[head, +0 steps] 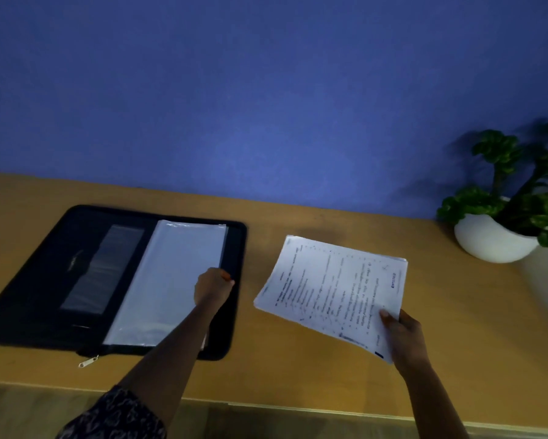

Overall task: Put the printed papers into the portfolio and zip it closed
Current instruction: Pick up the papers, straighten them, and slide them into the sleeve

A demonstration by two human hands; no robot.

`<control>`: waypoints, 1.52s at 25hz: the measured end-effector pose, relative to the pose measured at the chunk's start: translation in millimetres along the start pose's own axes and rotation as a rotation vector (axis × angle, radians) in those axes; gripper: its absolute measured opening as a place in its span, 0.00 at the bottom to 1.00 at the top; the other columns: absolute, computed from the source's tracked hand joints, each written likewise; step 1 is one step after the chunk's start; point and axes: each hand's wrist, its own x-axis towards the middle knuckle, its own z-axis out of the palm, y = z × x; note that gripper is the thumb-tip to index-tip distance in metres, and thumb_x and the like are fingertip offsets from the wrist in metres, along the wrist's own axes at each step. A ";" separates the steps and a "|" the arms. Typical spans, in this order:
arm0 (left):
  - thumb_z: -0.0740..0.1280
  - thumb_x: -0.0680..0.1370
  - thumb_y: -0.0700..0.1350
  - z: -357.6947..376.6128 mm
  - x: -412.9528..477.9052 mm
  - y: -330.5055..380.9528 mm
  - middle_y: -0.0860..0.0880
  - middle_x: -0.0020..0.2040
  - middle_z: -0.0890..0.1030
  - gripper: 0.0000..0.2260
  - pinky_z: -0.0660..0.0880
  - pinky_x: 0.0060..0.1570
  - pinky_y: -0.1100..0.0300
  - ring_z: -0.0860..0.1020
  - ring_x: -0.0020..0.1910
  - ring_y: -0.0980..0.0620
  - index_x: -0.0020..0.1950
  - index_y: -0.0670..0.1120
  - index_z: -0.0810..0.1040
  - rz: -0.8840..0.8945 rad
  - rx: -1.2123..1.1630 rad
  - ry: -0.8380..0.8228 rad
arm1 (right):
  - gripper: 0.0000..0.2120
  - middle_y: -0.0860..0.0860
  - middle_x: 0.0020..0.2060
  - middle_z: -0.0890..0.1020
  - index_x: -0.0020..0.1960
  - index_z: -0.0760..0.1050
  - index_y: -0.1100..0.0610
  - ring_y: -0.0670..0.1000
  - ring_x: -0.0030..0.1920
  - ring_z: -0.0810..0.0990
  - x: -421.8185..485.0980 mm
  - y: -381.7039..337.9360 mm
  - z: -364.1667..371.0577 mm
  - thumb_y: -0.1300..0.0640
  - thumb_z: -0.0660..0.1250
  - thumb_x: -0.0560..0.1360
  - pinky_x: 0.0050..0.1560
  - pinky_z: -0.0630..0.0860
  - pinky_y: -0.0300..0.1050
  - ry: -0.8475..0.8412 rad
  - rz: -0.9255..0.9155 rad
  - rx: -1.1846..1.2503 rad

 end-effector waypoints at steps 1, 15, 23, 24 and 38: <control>0.69 0.76 0.46 -0.1 -0.7 -4.9 0.44 0.55 0.82 0.11 0.77 0.52 0.53 0.80 0.54 0.43 0.56 0.44 0.82 0.032 0.098 0.024 | 0.10 0.63 0.54 0.82 0.58 0.78 0.66 0.64 0.54 0.81 -0.2 3.0 -0.9 0.63 0.63 0.79 0.58 0.76 0.67 0.037 0.019 0.028; 0.60 0.80 0.45 37.8 -22.1 -31.8 0.45 0.77 0.61 0.22 0.59 0.72 0.47 0.59 0.75 0.45 0.75 0.46 0.63 0.295 0.515 -0.022 | 0.11 0.60 0.49 0.80 0.60 0.76 0.65 0.59 0.47 0.79 -41.4 8.8 44.4 0.64 0.63 0.79 0.51 0.76 0.56 0.283 0.116 0.161; 0.64 0.79 0.45 24.5 -44.9 -81.2 0.45 0.77 0.62 0.21 0.62 0.71 0.48 0.61 0.75 0.45 0.71 0.46 0.68 0.497 0.536 -0.051 | 0.05 0.58 0.47 0.80 0.53 0.76 0.58 0.59 0.46 0.78 -88.3 10.6 91.8 0.61 0.63 0.79 0.52 0.77 0.54 0.390 0.146 0.199; 0.64 0.79 0.45 20.6 -49.7 -91.6 0.45 0.77 0.63 0.20 0.63 0.70 0.48 0.61 0.75 0.45 0.71 0.46 0.68 0.533 0.539 -0.055 | 0.06 0.58 0.47 0.80 0.55 0.76 0.59 0.59 0.47 0.78 -95.2 13.4 97.8 0.61 0.63 0.79 0.53 0.76 0.54 0.402 0.150 0.208; 0.63 0.77 0.44 -69.9 -77.8 -237.5 0.51 0.79 0.57 0.23 0.61 0.71 0.51 0.55 0.77 0.50 0.72 0.50 0.66 0.864 0.714 -0.232 | 0.13 0.61 0.57 0.81 0.62 0.76 0.63 0.56 0.49 0.77 -166.5 30.3 192.3 0.63 0.63 0.79 0.52 0.74 0.49 0.538 0.208 0.416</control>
